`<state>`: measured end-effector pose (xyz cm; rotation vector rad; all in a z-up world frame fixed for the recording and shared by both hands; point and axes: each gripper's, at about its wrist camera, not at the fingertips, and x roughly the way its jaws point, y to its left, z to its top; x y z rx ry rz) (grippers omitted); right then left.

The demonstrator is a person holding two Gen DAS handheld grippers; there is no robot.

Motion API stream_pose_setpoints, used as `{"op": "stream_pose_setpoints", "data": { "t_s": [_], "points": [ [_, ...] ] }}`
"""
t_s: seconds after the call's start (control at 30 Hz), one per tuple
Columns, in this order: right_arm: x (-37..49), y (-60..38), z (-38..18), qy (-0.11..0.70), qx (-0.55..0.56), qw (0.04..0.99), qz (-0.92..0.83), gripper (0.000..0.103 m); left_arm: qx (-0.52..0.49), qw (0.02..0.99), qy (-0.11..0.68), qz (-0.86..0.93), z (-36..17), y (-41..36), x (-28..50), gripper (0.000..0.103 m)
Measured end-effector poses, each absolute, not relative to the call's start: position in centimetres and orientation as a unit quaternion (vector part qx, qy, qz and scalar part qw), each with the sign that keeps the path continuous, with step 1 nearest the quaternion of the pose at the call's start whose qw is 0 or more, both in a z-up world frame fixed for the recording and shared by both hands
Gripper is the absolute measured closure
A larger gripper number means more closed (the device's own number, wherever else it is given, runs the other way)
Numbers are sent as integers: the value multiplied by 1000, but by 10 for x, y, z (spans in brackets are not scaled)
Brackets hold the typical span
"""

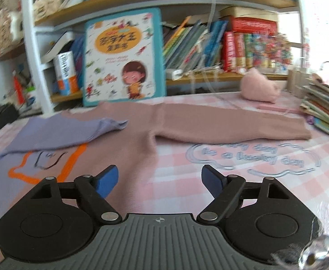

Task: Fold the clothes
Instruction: 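Open both grippers and release the folded side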

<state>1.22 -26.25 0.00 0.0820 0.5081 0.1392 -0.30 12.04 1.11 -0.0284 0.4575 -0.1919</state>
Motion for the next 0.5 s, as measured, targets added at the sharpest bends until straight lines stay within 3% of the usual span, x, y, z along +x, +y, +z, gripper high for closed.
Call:
{"op": "stream_pose_setpoints", "data": {
  "t_s": [0.3, 0.5],
  "points": [
    [14, -334, 13, 217, 43, 974, -45, 18, 15, 959, 238, -155, -4, 81, 1, 9],
    [29, -388, 13, 236, 54, 964, -108, 18, 17, 953, 245, -177, -7, 75, -1, 7]
  ]
}}
